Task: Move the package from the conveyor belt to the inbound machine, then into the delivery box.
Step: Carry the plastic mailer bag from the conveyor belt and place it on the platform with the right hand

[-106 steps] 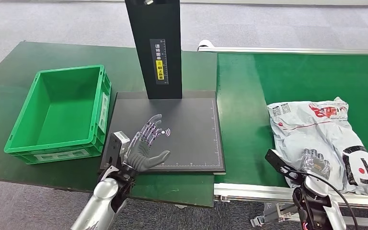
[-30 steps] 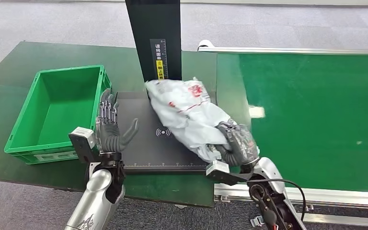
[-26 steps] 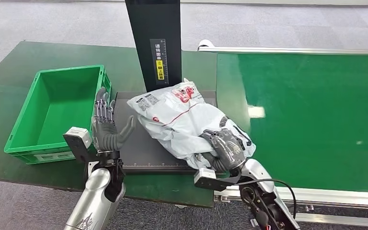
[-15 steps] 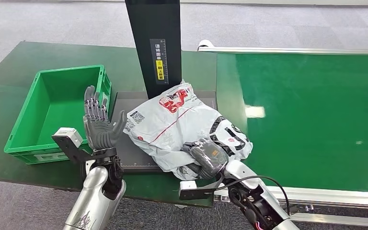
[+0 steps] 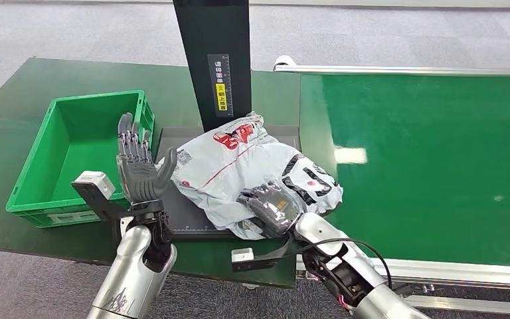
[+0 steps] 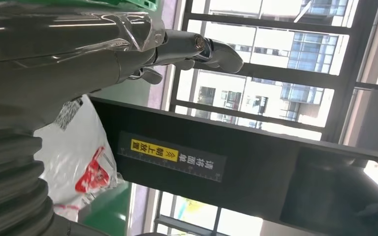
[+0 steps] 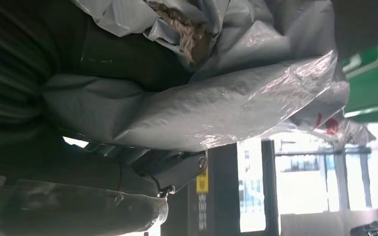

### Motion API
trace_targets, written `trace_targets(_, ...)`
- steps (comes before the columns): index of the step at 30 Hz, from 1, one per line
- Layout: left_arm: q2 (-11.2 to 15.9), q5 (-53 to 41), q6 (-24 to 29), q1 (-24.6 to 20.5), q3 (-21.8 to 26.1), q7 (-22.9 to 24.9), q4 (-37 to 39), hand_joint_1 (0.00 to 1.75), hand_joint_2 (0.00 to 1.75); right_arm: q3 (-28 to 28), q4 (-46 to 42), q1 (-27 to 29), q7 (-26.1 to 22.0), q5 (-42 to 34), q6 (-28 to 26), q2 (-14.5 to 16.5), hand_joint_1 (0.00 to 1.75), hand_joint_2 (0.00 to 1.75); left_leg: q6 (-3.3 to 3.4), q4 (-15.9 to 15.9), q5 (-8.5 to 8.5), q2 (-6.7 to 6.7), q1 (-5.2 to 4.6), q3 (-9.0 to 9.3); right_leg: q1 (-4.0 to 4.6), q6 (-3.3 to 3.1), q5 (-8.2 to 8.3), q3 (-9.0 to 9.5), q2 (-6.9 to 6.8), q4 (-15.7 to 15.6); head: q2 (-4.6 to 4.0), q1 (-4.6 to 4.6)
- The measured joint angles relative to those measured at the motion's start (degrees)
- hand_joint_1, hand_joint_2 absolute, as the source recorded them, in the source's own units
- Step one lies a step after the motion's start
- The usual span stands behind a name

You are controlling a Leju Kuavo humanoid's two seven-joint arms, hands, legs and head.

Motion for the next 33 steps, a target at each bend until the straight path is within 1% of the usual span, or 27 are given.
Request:
trace_targets(1,-0.04,0.15,-0.01,-0.36,-0.20,0.08,0.17,0.00,1.75,0.41,1.32,-0.81,0.63,0.54,-1.63,0.50,0.66,1.75,0.00,0.00,0.01,0.00,0.00,0.00,0.00,0.00,0.00,0.00,0.00,0.00,0.00,0.00)
trace_targets(2,-0.05,0.28,-0.02,-0.65,-0.38,0.11,0.34,0.00,1.75,0.70,2.48,-1.44,1.13,0.96,-3.13,0.90,0.29,1.75,0.00,0.00,0.01,0.00,0.00,0.00,0.00,0.00,0.00,0.00,0.00,0.00,0.00,0.00)
trace_targets(3,-0.05,0.42,-0.02,-0.88,-0.57,0.12,0.52,0.00,1.75,0.90,3.54,-1.90,1.53,1.30,-4.56,1.21,0.04,1.75,0.00,0.01,0.01,0.00,0.00,0.00,0.00,0.00,0.00,0.00,0.00,0.00,0.00,0.00)
trace_targets(4,-0.05,0.56,-0.02,-1.04,-0.73,0.13,0.68,0.00,1.75,1.05,4.54,-2.23,1.84,1.55,-5.89,1.46,0.00,1.75,0.00,0.01,0.01,0.00,-0.01,0.00,0.00,0.00,0.00,0.00,0.00,0.01,0.00,0.01)
trace_targets(9,-0.05,0.93,-0.21,-1.58,-1.31,0.13,1.25,0.00,1.75,1.16,7.51,-3.20,1.90,0.86,-9.82,2.01,0.00,1.75,0.00,0.01,0.00,-0.01,-0.02,-0.02,-0.02,0.01,0.00,-0.01,0.00,0.00,-0.01,0.01)
trace_targets(13,-0.05,0.93,-0.61,-1.77,-1.78,0.21,1.63,0.00,1.75,-0.23,7.77,-3.28,-1.84,-5.15,-11.25,2.08,0.00,1.75,0.00,0.01,-0.01,-0.01,-0.02,-0.02,-0.02,0.01,0.00,-0.02,0.00,0.00,0.00,0.01)
trace_targets(17,-0.05,0.85,-1.00,-1.78,-2.32,0.31,1.88,0.00,1.75,-2.32,6.92,-2.61,-4.90,-11.26,-9.95,1.93,0.00,1.75,0.00,0.01,0.00,0.00,-0.01,-0.01,-0.01,0.00,0.00,-0.02,0.00,0.00,0.00,0.00)
trace_targets(19,-0.03,0.76,-1.15,-1.76,-2.51,0.31,2.03,0.00,1.75,-3.68,5.57,-1.51,-7.41,-16.60,-6.80,1.78,0.00,1.75,0.00,0.01,0.00,-0.01,-0.01,-0.01,-0.01,0.00,0.00,-0.02,0.00,0.00,0.00,0.01)
trace_targets(22,-0.01,0.56,-1.30,-1.70,-2.75,0.33,2.37,0.00,1.75,-6.13,2.47,0.76,-11.47,-26.84,0.57,1.61,0.00,1.75,0.00,0.01,-0.01,0.00,-0.01,-0.02,-0.01,0.00,0.00,-0.03,0.00,0.00,0.00,0.01)
trace_targets(24,0.00,0.46,-1.39,-1.68,-2.80,0.33,2.62,0.00,1.75,-7.77,0.26,2.13,-12.94,-32.88,5.70,1.48,0.00,1.75,-0.01,0.01,-0.02,0.00,-0.01,-0.04,-0.01,0.01,0.00,-0.04,0.00,0.00,0.00,0.01)
trace_targets(26,0.01,0.44,-1.44,-1.68,-2.81,0.32,2.79,0.00,1.75,-9.27,-1.79,3.25,-13.31,-38.78,11.58,1.31,0.00,1.75,-0.01,0.01,-0.02,0.00,-0.01,-0.04,-0.01,0.01,-0.01,-0.05,0.00,0.00,0.00,0.01)
trace_targets(30,0.21,0.40,-1.47,-1.51,-2.91,0.22,3.19,0.00,1.75,-12.93,-6.36,6.01,-12.93,-52.39,26.83,0.59,0.00,1.75,0.00,0.01,-0.02,-0.01,-0.01,-0.04,-0.01,0.01,-0.01,-0.04,-0.01,0.00,-0.01,0.01)
trace_targets(31,0.32,0.40,-1.51,-1.39,-2.96,0.15,3.25,0.00,1.75,-13.92,-7.46,6.83,-12.80,-54.64,29.58,0.33,0.00,1.75,0.00,0.01,-0.02,-0.01,-0.01,-0.04,-0.01,0.01,-0.01,-0.04,-0.01,0.00,-0.01,0.01)
trace_targets(33,0.53,0.39,-1.66,-1.14,-3.10,-0.02,3.29,0.00,1.75,-15.67,-9.26,8.21,-12.68,-57.10,32.68,-0.12,0.00,1.75,0.00,0.01,-0.02,-0.01,-0.01,-0.04,-0.01,0.01,-0.01,-0.04,-0.01,0.00,-0.01,0.01)
